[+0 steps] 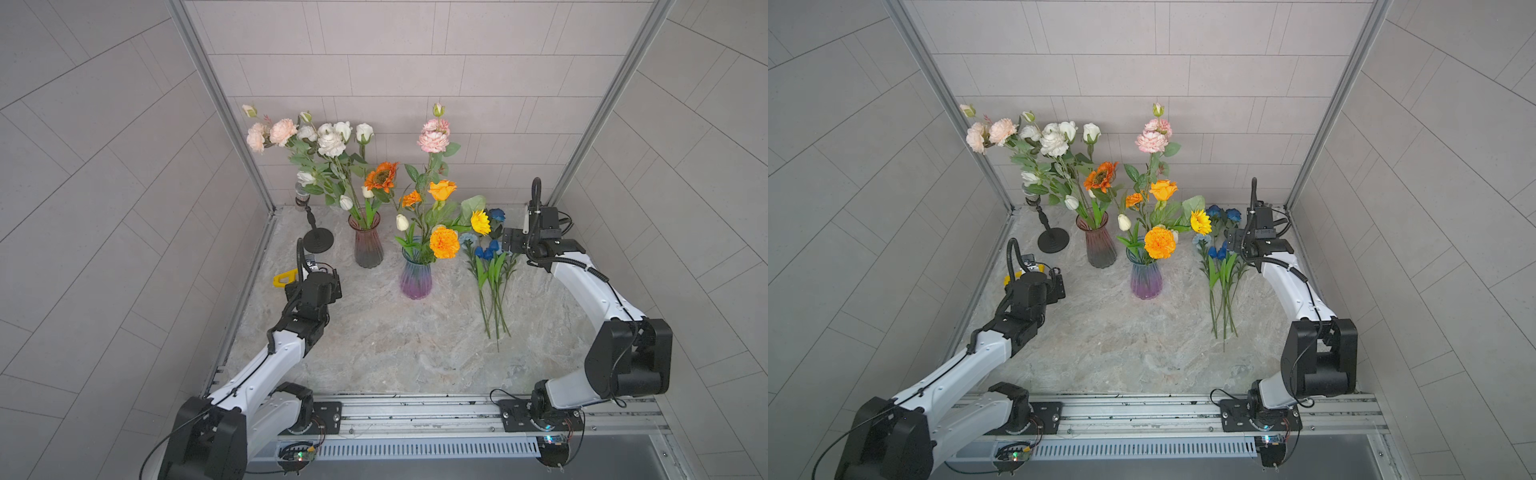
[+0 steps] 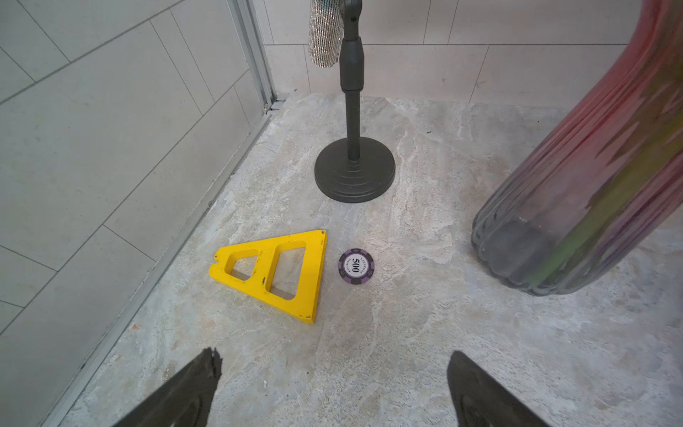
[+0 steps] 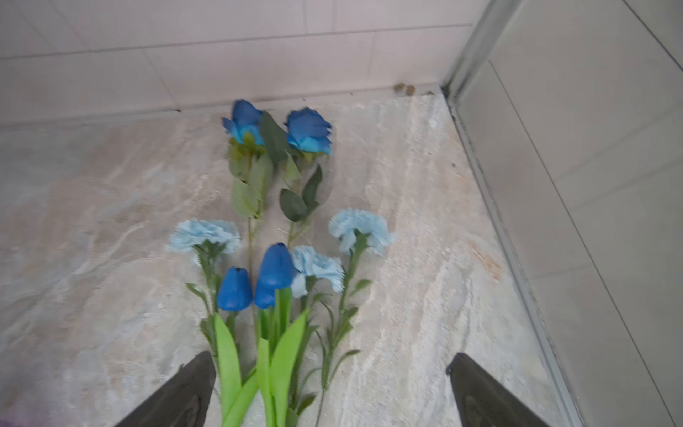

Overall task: Pick out blue flowers from the vase
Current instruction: Reset both arms

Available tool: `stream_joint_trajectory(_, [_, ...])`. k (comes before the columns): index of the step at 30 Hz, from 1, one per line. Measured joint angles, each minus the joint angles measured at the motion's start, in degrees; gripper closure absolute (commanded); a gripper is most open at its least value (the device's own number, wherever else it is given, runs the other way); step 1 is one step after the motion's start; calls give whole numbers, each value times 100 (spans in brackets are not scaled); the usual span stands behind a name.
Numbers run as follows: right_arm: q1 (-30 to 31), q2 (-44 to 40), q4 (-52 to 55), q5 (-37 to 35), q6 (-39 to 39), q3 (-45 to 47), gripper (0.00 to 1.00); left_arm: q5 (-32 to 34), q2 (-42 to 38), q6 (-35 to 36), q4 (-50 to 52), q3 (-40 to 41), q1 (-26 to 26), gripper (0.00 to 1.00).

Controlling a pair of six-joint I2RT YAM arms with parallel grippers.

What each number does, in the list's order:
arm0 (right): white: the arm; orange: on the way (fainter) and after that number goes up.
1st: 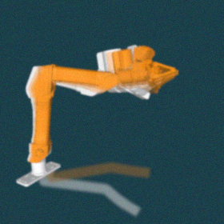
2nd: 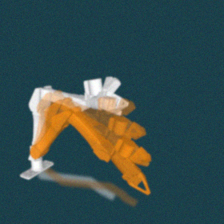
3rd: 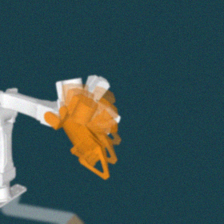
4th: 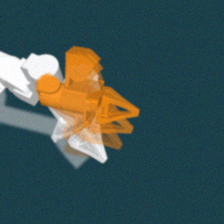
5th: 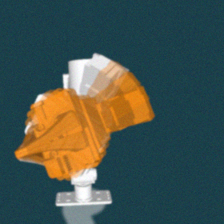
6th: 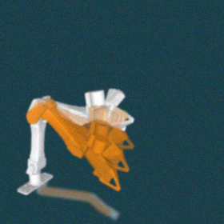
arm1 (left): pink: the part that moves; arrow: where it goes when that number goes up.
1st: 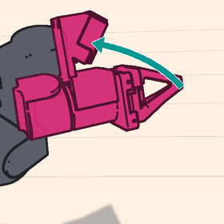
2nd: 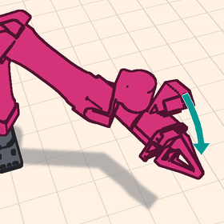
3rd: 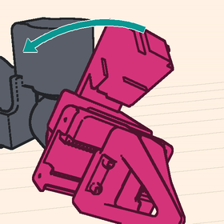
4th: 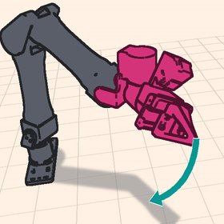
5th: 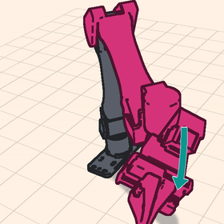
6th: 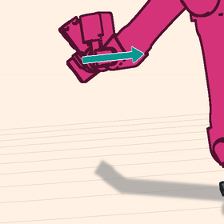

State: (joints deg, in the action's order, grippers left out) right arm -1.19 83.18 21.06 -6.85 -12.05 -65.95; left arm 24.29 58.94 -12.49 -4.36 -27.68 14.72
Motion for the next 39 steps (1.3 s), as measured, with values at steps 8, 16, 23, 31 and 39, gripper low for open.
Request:
stream_joint_trajectory(8, [-39,-138,-1058,-844,-2,1574,1,-1290,-173,11,-380,225,-1019,0])
stream_joint_trajectory(16, [-87,-127,-4328,-605,153,3915,0,-1727,42,240,-866,446,-1510,0])
stream_joint_trajectory(23, [-107,63,-6367,-369,181,4594,0,-2468,1119,243,-1753,446,-2321,0])
stream_joint_trajectory(31, [-107,798,-8658,-212,289,5381,1,-3220,1996,356,-3578,909,-2597,0])
stream_joint_trajectory(39, [-96,907,-9499,13,363,5582,0,-3936,2555,348,-4730,907,-2597,0])
